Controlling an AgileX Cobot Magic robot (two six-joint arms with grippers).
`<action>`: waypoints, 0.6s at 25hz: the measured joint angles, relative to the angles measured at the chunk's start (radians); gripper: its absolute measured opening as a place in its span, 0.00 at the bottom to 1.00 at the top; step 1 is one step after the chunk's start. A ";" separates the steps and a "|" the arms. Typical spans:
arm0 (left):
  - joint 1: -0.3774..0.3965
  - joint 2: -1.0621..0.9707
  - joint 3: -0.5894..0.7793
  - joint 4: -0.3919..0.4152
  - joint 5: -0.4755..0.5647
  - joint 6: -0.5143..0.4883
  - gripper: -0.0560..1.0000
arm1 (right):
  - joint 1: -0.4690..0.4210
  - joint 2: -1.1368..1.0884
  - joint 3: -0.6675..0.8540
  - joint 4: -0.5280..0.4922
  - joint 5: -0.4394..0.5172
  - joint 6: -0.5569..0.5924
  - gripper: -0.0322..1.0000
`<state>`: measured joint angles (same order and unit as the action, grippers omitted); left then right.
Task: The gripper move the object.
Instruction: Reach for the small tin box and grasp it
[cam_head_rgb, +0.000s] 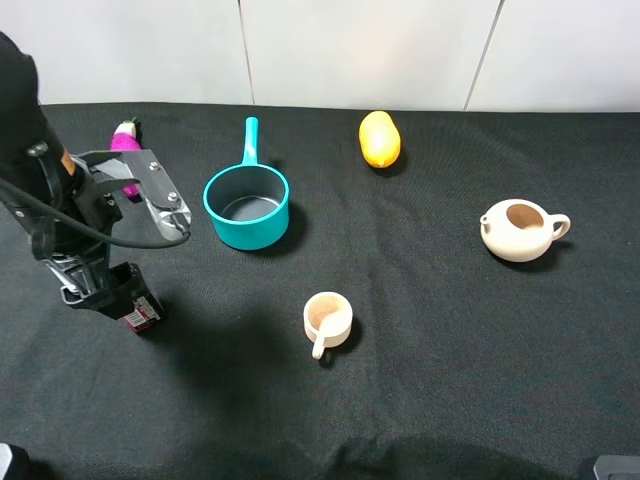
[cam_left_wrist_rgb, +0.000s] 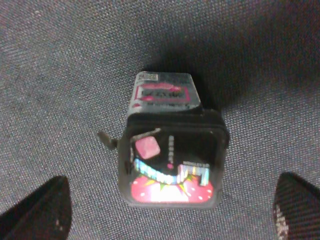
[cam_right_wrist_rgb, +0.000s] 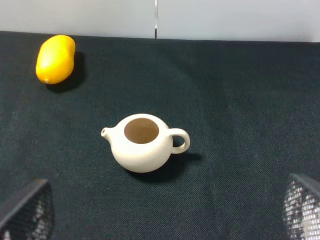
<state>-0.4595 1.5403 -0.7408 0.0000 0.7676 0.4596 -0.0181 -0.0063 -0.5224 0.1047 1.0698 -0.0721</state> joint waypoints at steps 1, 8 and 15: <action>0.000 0.010 0.000 0.000 -0.004 0.002 0.87 | 0.000 0.000 0.000 0.000 0.000 0.000 0.70; 0.000 0.065 0.000 0.000 -0.036 0.015 0.87 | 0.000 0.000 0.000 0.000 0.000 0.000 0.70; 0.000 0.129 0.000 0.000 -0.071 0.024 0.87 | 0.000 0.000 0.000 0.000 0.000 0.000 0.70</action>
<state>-0.4595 1.6692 -0.7408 0.0000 0.6962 0.4841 -0.0181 -0.0063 -0.5224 0.1047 1.0698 -0.0721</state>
